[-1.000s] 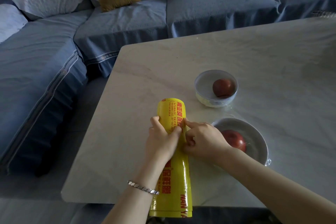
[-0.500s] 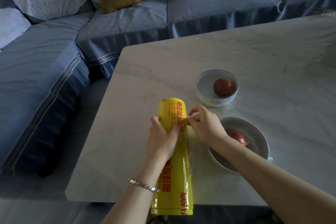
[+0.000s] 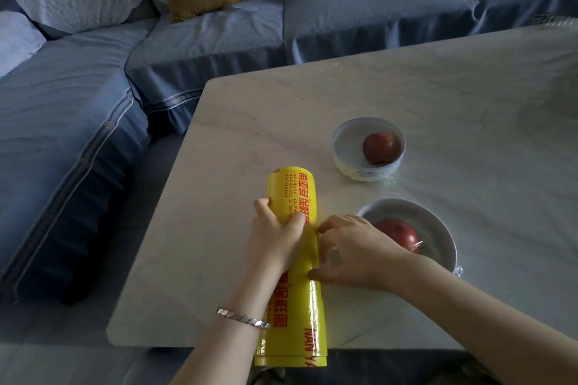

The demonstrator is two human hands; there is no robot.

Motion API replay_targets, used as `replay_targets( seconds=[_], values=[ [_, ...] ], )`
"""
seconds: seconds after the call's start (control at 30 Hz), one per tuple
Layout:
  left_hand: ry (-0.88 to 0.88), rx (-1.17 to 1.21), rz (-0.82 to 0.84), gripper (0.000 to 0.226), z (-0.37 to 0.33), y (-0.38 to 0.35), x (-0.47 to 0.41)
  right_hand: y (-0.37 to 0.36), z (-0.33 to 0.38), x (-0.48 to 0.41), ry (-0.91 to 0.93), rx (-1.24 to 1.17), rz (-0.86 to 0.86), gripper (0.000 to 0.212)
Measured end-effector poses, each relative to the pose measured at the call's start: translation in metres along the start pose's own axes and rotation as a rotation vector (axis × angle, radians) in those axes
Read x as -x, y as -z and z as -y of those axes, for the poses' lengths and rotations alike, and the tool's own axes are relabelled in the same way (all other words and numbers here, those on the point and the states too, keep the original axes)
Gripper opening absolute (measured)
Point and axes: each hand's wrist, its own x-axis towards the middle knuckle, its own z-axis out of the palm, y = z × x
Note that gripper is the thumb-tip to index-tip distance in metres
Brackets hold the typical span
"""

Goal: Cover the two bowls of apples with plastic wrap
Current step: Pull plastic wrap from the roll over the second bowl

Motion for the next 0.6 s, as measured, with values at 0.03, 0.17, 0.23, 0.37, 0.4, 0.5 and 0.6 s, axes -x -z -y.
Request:
replay_targets(
  seconds=[0.03, 0.17, 0.23, 0.37, 0.4, 0.5, 0.6],
  values=[
    [0.000, 0.000, 0.002, 0.050, 0.000, 0.000, 0.000, -0.002, 0.000, 0.001, 0.029, 0.025, -0.022, 0.037],
    [0.009, 0.025, 0.018, 0.067, -0.003, 0.001, 0.002, -0.009, 0.000, -0.002, 0.053, 0.029, -0.101, 0.018],
    [0.012, 0.025, 0.022, 0.071, -0.003, 0.001, 0.003, -0.013, -0.001, -0.003, 0.047, -0.004, -0.131, 0.018],
    [0.015, 0.004, 0.021, 0.061, -0.002, 0.000, 0.002, -0.027, 0.000, -0.005, 0.076, -0.080, -0.314, 0.022],
    [0.015, 0.006, 0.021, 0.057, -0.002, 0.000, 0.003, -0.031, -0.002, -0.008, 0.073, -0.096, -0.401, 0.024],
    [0.009, 0.039, 0.031, 0.055, 0.000, 0.003, 0.003, -0.034, -0.008, -0.017, 0.001, -0.116, -0.454, 0.038],
    [-0.014, 0.085, 0.082, 0.068, 0.009, 0.006, 0.005, -0.032, -0.009, -0.020, -0.099, -0.162, -0.358, 0.034]
  ],
)
